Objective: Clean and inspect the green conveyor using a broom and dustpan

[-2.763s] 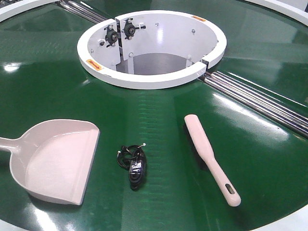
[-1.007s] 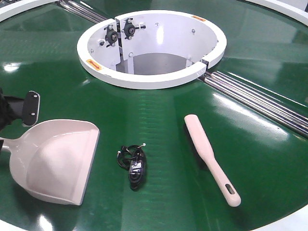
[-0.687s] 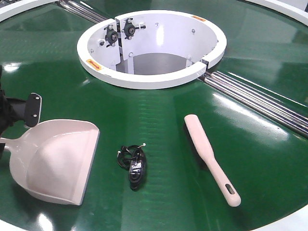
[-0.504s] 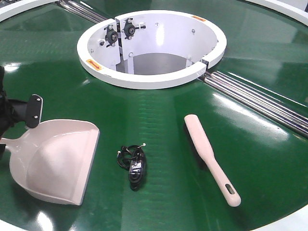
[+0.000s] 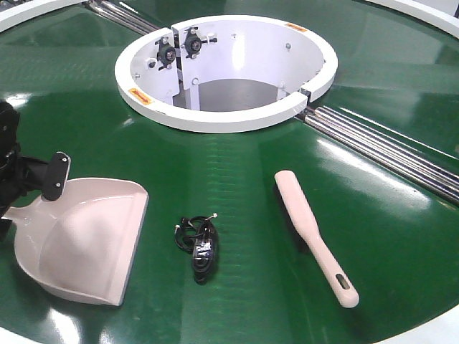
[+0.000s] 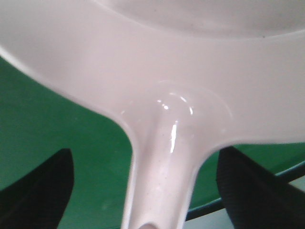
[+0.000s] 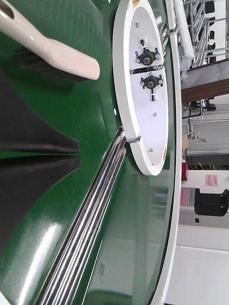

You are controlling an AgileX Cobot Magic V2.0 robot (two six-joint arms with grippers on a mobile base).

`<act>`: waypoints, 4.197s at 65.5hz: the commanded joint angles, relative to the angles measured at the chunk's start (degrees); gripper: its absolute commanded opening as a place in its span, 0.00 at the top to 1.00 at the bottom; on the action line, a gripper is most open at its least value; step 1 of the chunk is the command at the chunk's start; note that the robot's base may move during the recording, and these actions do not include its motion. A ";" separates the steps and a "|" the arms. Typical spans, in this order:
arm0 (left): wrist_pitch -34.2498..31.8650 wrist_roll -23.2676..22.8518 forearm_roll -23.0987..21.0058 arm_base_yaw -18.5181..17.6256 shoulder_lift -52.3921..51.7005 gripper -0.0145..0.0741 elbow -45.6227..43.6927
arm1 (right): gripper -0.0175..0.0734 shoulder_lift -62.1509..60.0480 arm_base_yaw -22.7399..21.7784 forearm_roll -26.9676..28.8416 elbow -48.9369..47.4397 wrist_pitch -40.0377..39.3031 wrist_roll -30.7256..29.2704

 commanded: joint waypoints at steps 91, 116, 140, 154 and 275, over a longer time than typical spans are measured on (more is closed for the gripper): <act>7.70 -5.65 0.55 -6.79 -3.55 0.85 -5.00 | 0.82 -0.57 -0.17 -0.19 0.22 -4.26 -0.58; 8.73 -6.20 1.87 -7.40 -2.61 0.85 -5.00 | 0.82 -0.57 -0.17 -0.19 0.22 -4.26 -0.58; 6.54 -6.16 2.52 -9.48 -2.59 0.85 -5.00 | 0.82 -0.57 -0.17 -0.19 0.22 -4.26 -0.58; 7.00 -6.16 2.45 -9.48 -2.59 0.85 -5.00 | 0.82 -0.57 -0.17 -0.19 0.22 -4.26 -0.58; 8.88 -6.16 2.41 -9.42 -2.65 0.84 -5.00 | 0.82 13.54 -0.16 1.96 -22.61 2.37 2.35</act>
